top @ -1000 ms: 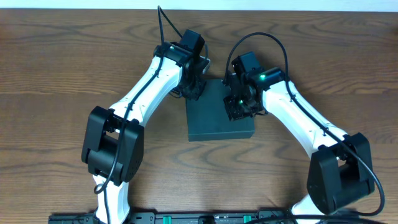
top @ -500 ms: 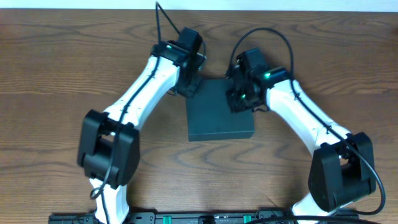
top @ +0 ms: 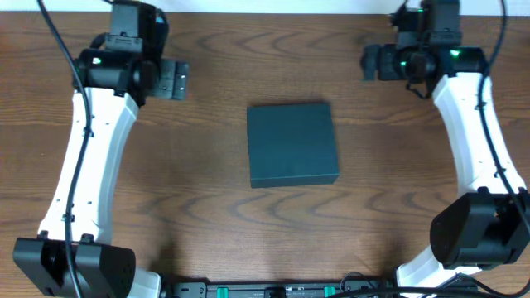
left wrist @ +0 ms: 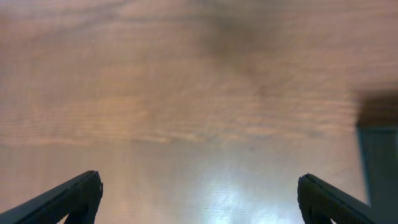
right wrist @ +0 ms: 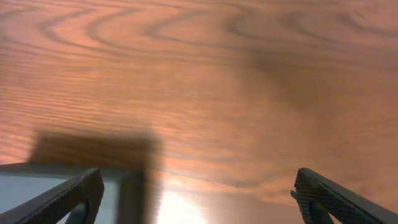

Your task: Pack container

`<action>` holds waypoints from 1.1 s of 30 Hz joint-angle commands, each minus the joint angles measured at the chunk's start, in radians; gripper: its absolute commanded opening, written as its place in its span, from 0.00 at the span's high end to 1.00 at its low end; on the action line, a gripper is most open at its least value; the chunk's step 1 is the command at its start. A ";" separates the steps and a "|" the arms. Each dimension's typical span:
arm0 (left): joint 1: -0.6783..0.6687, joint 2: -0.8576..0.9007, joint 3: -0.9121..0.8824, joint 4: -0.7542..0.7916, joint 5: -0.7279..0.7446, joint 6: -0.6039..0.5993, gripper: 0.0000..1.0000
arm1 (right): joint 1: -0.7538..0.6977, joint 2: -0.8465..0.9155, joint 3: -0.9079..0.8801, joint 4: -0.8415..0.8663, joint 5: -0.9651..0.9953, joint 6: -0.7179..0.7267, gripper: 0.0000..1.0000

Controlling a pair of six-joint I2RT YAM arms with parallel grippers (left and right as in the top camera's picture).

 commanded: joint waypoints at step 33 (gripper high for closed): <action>-0.063 -1.109 -1.006 0.257 -0.016 -0.110 0.02 | -0.015 -1.316 -1.154 0.212 0.309 0.114 0.01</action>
